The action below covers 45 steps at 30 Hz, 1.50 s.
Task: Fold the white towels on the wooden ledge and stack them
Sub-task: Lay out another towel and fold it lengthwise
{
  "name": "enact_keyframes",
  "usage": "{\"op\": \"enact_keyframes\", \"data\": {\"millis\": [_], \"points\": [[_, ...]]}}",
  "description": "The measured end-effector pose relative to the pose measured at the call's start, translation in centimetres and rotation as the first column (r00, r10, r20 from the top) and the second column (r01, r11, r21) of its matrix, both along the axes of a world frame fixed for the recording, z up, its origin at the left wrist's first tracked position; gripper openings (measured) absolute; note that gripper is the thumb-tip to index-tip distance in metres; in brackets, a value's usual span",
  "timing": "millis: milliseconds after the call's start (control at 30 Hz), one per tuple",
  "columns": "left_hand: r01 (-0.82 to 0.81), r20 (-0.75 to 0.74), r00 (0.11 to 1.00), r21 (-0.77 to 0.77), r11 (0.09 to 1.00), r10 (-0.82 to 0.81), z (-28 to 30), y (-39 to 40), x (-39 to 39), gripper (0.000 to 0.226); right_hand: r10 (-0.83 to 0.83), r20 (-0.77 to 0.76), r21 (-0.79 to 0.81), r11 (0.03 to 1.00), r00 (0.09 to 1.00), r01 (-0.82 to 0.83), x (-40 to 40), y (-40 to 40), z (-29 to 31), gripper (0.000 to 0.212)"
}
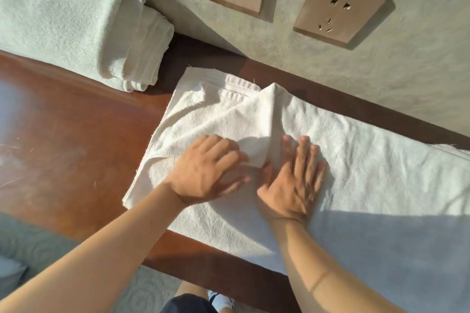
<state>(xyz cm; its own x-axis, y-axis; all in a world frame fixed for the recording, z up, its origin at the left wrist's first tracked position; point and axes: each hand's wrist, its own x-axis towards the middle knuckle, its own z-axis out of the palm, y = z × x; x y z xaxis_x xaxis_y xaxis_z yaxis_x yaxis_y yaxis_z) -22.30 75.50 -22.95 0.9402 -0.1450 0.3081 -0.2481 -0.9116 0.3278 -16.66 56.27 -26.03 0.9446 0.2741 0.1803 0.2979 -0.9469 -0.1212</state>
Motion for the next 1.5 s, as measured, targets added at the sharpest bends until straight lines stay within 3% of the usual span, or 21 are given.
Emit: {"op": "enact_keyframes", "data": {"millis": [67, 100, 167, 233, 300, 333, 433, 467, 600, 733, 833, 900, 967, 1067, 1167, 1233, 1300, 1333, 1400, 1433, 1500], "points": [[0.184, -0.034, 0.983, 0.175, 0.967, -0.181, -1.2, 0.5, -1.0, 0.03, -0.013, -0.019, 0.011, 1.0, 1.0, 0.013, -0.1, 0.1, 0.1, 0.065], [0.144, -0.012, 0.989, 0.24, 0.96, -0.146, -1.6, 1.5, -0.9, 0.027, -0.024, -0.012, 0.024, 0.999, 1.0, 0.024, -0.2, 0.2, 0.1, 0.063], [-0.129, 0.045, 0.992, 0.302, 0.944, 0.122, -1.6, 3.6, 0.0, 0.03, -0.041, -0.009, 0.056, 0.998, 0.999, 0.041, -0.2, 0.4, 0.0, 0.06], [-0.504, 0.011, 0.856, 0.248, 0.828, 0.518, -0.7, 5.6, 1.1, 0.039, -0.046, -0.034, 0.067, 0.997, 0.998, 0.048, -0.2, 0.5, 0.0, 0.059], [-0.721, -0.063, 0.677, 0.144, 0.678, 0.733, 0.0, 6.3, 1.9, 0.044, -0.04, -0.053, 0.068, 0.997, 0.998, 0.043, -0.4, 0.4, 0.1, 0.061], [-0.742, -0.087, 0.655, 0.116, 0.661, 0.751, 0.1, 6.0, 2.2, 0.043, -0.039, -0.059, 0.066, 0.997, 0.997, 0.043, -0.4, 0.4, 0.2, 0.062], [-0.676, -0.167, 0.726, 0.003, 0.737, 0.667, -0.2, 3.7, 2.6, 0.046, -0.044, -0.096, 0.077, 0.996, 0.994, 0.051, -0.5, 0.4, 0.4, 0.063], [-0.694, -0.212, 0.711, -0.058, 0.718, 0.67, -0.4, 3.1, 2.7, 0.05, -0.042, -0.101, 0.084, 0.995, 0.994, 0.051, -0.4, 0.4, 0.4, 0.063], [-0.859, -0.308, 0.511, -0.216, 0.464, 0.802, -0.1, 3.5, 3.4, 0.059, -0.028, -0.031, 0.053, 0.998, 0.999, 0.029, -0.4, 0.2, -0.1, 0.061], [-0.827, -0.327, 0.562, -0.245, 0.506, 0.759, 1.0, 3.3, 3.9, 0.053, -0.022, 0.022, 0.029, 0.999, 1.0, 0.022, -0.3, -0.1, -0.5, 0.06], [-0.876, -0.45, 0.482, -0.27, 0.4, 0.752, 1.5, 3.2, 4.3, 0.054, -0.028, -0.071, 0.023, 0.999, 0.997, 0.029, -0.3, 0.1, -0.2, 0.064], [-0.868, -0.443, 0.495, -0.277, 0.412, 0.747, 1.7, 2.9, 4.5, 0.043, -0.035, -0.099, 0.014, 0.999, 0.994, 0.037, -0.3, 0.1, 0.0, 0.065], [-0.785, -0.352, 0.619, -0.277, 0.554, 0.702, 1.5, 2.4, 4.4, 0.024, -0.027, -0.034, 0.004, 1.0, 0.999, 0.027, -0.3, 0.0, -0.1, 0.063], [-0.516, -0.153, 0.853, -0.113, 0.849, 0.498, 0.7, 2.1, 3.2, 0.019, -0.035, -0.044, 0.057, 0.998, 0.998, 0.038, -0.4, 0.1, 0.0, 0.061], [-0.392, -0.13, 0.916, -0.08, 0.916, 0.38, 0.0, 2.8, 2.4, 0.026, -0.048, -0.067, 0.064, 0.997, 0.997, 0.052, -0.4, 0.4, 0.1, 0.06], [-0.393, -0.159, 0.914, -0.111, 0.913, 0.374, 0.0, 3.2, 2.6, 0.029, -0.045, -0.047, 0.073, 0.996, 0.998, 0.048, -0.3, 0.3, 0.1, 0.059], [-0.503, -0.156, 0.862, -0.154, 0.85, 0.482, 0.5, 3.7, 3.3, 0.025, -0.029, -0.01, 0.058, 0.998, 1.0, 0.029, -0.3, 0.3, 0.0, 0.06], [-0.625, -0.168, 0.781, -0.209, 0.752, 0.602, 0.8, 4.2, 3.9, 0.024, -0.022, -0.002, 0.042, 0.999, 1.0, 0.022, -0.3, 0.2, 0.0, 0.06], [-0.834, -0.255, 0.539, -0.292, 0.467, 0.803, 1.3, 5.4, 5.0, 0.031, -0.023, -0.043, 0.028, 0.999, 0.999, 0.024, -0.3, 0.2, 0.0, 0.063], [-0.866, -0.278, 0.486, -0.285, 0.412, 0.829, 1.3, 5.7, 5.3, 0.04, -0.03, -0.068, 0.025, 0.999, 0.997, 0.032, -0.2, 0.3, 0.0, 0.064], [-0.813, -0.241, 0.582, -0.2, 0.547, 0.777, 1.0, 5.1, 5.3, 0.053, -0.03, -0.053, 0.024, 0.999, 0.998, 0.032, -0.2, 0.3, -0.1, 0.064]]}}
